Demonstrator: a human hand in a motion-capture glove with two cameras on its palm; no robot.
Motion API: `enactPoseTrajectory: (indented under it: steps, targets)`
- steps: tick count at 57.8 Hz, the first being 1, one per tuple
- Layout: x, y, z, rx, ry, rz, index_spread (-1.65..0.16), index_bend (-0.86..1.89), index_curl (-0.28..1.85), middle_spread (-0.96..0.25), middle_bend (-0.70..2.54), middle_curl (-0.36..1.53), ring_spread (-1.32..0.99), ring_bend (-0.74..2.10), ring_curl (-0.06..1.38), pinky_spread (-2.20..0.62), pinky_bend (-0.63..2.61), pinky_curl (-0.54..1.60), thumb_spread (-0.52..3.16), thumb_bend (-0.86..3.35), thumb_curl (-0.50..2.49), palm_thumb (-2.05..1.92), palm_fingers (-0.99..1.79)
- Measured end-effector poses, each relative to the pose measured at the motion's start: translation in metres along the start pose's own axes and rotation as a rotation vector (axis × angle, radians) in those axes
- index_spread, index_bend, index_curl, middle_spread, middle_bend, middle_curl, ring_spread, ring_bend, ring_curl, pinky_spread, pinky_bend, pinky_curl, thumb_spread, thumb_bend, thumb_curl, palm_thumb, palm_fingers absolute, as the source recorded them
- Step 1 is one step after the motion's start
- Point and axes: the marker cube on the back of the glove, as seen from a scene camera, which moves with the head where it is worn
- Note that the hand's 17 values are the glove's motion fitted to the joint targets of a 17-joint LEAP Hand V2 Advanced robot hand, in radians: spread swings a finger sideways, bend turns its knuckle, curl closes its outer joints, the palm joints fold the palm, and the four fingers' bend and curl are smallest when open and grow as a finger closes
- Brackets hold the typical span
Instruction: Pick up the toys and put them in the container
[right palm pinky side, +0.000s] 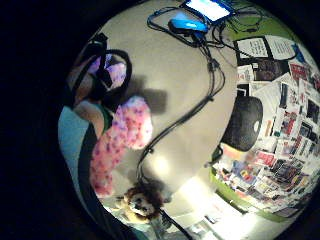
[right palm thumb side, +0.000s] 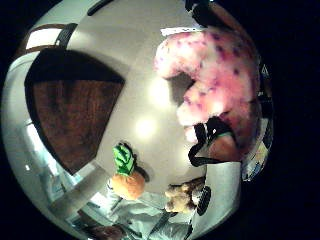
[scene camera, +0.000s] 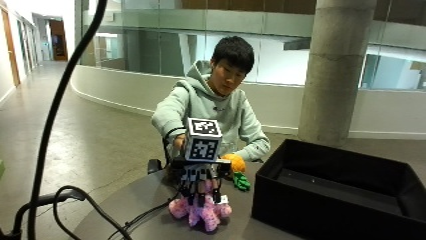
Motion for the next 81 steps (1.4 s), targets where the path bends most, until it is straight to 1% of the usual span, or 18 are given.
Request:
enactPoseTrajectory:
  steps: [16, 26, 35, 40, 43, 44, 47, 48, 50, 53, 56, 60, 62, 66, 68, 69, 72, 81]
  targets:
    - [0.003, 0.008, -0.012, 0.029, 0.006, -0.007, -0.34, 0.1, 0.12, -0.14, 0.2, 0.31, -0.27, 1.27, 0.39, -0.31, 1.34, 0.37, 1.39, 0.18, 0.42, 0.63, 0.46]
    - [0.003, 0.01, -0.019, 0.05, 0.024, -0.005, -0.34, 0.15, 0.12, -0.17, 0.26, 0.35, -0.28, 1.23, 0.37, -0.32, 1.25, 0.34, 1.38, 0.18, 0.42, 0.65, 0.61]
    - [0.003, 0.014, -0.021, 0.041, 0.05, -0.019, -0.34, 0.15, 0.14, -0.18, 0.26, 0.37, -0.3, 1.2, 0.36, -0.34, 1.18, 0.33, 1.4, 0.17, 0.42, 0.67, 0.68]
    - [0.002, 0.013, -0.018, -0.006, 0.036, -0.007, -0.33, 0.14, 0.14, -0.19, 0.25, 0.37, -0.31, 1.19, 0.35, -0.34, 1.16, 0.33, 1.41, 0.16, 0.41, 0.66, 0.69]
    - [0.0, 0.015, -0.007, -0.082, 0.014, 0.004, -0.32, 0.13, 0.14, -0.18, 0.23, 0.38, -0.3, 1.12, 0.34, -0.32, 1.18, 0.34, 1.4, 0.14, 0.4, 0.64, 0.55]
    - [-0.001, 0.017, 0.0, -0.123, 0.003, 0.008, -0.32, 0.14, 0.15, -0.17, 0.21, 0.38, -0.28, 1.0, 0.31, -0.29, 1.17, 0.34, 1.39, 0.12, 0.4, 0.61, 0.31]
    - [-0.005, 0.017, 0.028, -0.272, -0.035, 0.01, -0.3, 0.1, 0.18, -0.11, 0.14, 0.38, -0.19, 0.81, 0.29, -0.2, 1.28, 0.4, 1.37, 0.08, 0.38, 0.56, -0.14]
    - [-0.006, 0.015, 0.037, -0.304, -0.05, 0.008, -0.29, 0.09, 0.17, -0.08, 0.11, 0.36, -0.16, 0.76, 0.27, -0.17, 1.3, 0.4, 1.37, 0.07, 0.38, 0.54, -0.23]
    - [-0.008, 0.005, 0.049, -0.312, -0.081, 0.001, -0.28, 0.06, 0.15, -0.05, 0.08, 0.33, -0.13, 0.7, 0.23, -0.14, 1.34, 0.38, 1.36, 0.06, 0.37, 0.53, -0.28]
    - [-0.009, -0.009, 0.053, -0.237, -0.111, -0.015, -0.27, 0.03, 0.13, -0.01, 0.07, 0.29, -0.09, 0.68, 0.2, -0.1, 1.39, 0.38, 1.37, 0.03, 0.36, 0.5, -0.31]
    - [-0.009, -0.015, 0.051, -0.162, -0.112, -0.031, -0.28, 0.06, 0.13, 0.02, 0.11, 0.28, -0.07, 0.72, 0.2, -0.07, 1.37, 0.37, 1.39, 0.03, 0.35, 0.5, -0.21]
    - [-0.01, -0.019, 0.048, -0.124, -0.1, -0.052, -0.29, 0.13, 0.14, -0.01, 0.29, 0.33, -0.12, 0.82, 0.22, -0.12, 1.29, 0.35, 1.43, 0.08, 0.36, 0.58, 0.13]
    - [-0.01, -0.02, 0.047, -0.116, -0.102, -0.065, -0.3, 0.1, 0.13, -0.04, 0.34, 0.35, -0.17, 0.94, 0.24, -0.17, 1.27, 0.33, 1.45, 0.1, 0.37, 0.62, 0.3]
    - [-0.013, -0.021, 0.049, -0.1, -0.116, -0.079, -0.3, 0.06, 0.1, -0.08, 0.38, 0.37, -0.26, 1.23, 0.32, -0.25, 1.24, 0.31, 1.5, 0.15, 0.38, 0.69, 0.53]
    - [-0.013, -0.022, 0.05, -0.093, -0.118, -0.083, -0.3, 0.06, 0.09, -0.09, 0.39, 0.38, -0.28, 1.28, 0.35, -0.28, 1.24, 0.31, 1.53, 0.17, 0.39, 0.72, 0.55]
    - [-0.013, -0.023, 0.05, -0.091, -0.118, -0.086, -0.3, 0.06, 0.09, -0.11, 0.43, 0.4, -0.29, 1.32, 0.37, -0.3, 1.25, 0.33, 1.53, 0.18, 0.41, 0.75, 0.63]
    - [-0.013, -0.024, 0.051, -0.087, -0.119, -0.091, -0.29, 0.09, 0.08, -0.14, 0.49, 0.43, -0.31, 1.37, 0.4, -0.33, 1.25, 0.33, 1.54, 0.22, 0.44, 0.81, 0.71]
    - [-0.015, -0.024, 0.049, -0.073, -0.131, -0.105, -0.29, 0.14, 0.07, -0.24, 0.59, 0.51, -0.34, 1.41, 0.45, -0.37, 1.27, 0.38, 1.57, 0.29, 0.5, 0.93, 0.84]
